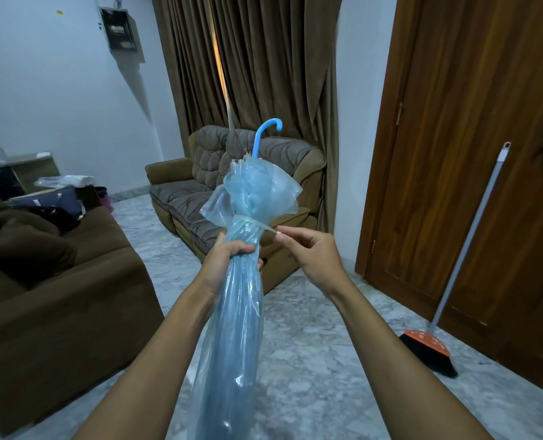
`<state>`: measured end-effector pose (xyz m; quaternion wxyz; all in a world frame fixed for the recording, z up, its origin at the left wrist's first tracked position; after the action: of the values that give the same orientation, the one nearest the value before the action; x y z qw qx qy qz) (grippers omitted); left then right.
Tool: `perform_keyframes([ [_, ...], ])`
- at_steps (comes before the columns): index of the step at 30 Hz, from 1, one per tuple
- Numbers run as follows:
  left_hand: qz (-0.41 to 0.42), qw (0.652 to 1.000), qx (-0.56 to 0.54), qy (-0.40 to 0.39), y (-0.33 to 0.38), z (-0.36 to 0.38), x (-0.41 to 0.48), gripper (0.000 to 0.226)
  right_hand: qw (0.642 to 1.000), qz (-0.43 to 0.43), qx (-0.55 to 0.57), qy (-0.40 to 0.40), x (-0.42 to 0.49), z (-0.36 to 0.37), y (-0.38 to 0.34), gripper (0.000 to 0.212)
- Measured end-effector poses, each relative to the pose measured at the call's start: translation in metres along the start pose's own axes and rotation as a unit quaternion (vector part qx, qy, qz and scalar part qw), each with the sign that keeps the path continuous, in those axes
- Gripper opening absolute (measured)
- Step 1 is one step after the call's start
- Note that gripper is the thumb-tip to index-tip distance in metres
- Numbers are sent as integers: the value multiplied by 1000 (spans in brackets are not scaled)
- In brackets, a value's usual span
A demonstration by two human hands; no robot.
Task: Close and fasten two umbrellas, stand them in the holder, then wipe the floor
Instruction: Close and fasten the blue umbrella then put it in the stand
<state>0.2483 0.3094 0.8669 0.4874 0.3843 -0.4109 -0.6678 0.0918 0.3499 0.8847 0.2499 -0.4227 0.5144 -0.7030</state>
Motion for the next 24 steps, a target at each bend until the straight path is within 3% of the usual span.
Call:
perform_keyframes([
  [9,58,984,147,85,2,-9,-3,49,997,-69,10,-44,-9,6,-17,14],
  [13,90,975,174,103,3,-6,-4,50,996,-38,16,-78,-13,13,-19,25],
  [16,106,972,174,115,2,-5,-3,52,999,12,-6,-53,-12,10,-17,30],
  [21,104,973,164,125,1,-5,-2,53,995,-30,-78,-46,-12,7,-18,28],
  [24,103,972,162,136,1,-7,0,54,997,1,-59,-40,-15,7,-14,33],
])
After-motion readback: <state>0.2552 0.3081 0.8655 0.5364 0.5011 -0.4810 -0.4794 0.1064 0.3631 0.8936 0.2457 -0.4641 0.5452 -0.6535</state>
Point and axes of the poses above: each hand's wrist, its own x-axis towards the middle knuckle, its own z-axis out of the palm, y = z × x, the point moved 8 cm from there along x, towards the middle knuckle, and after that the axes turned 15 degrees about y, right-handed, at the moved point
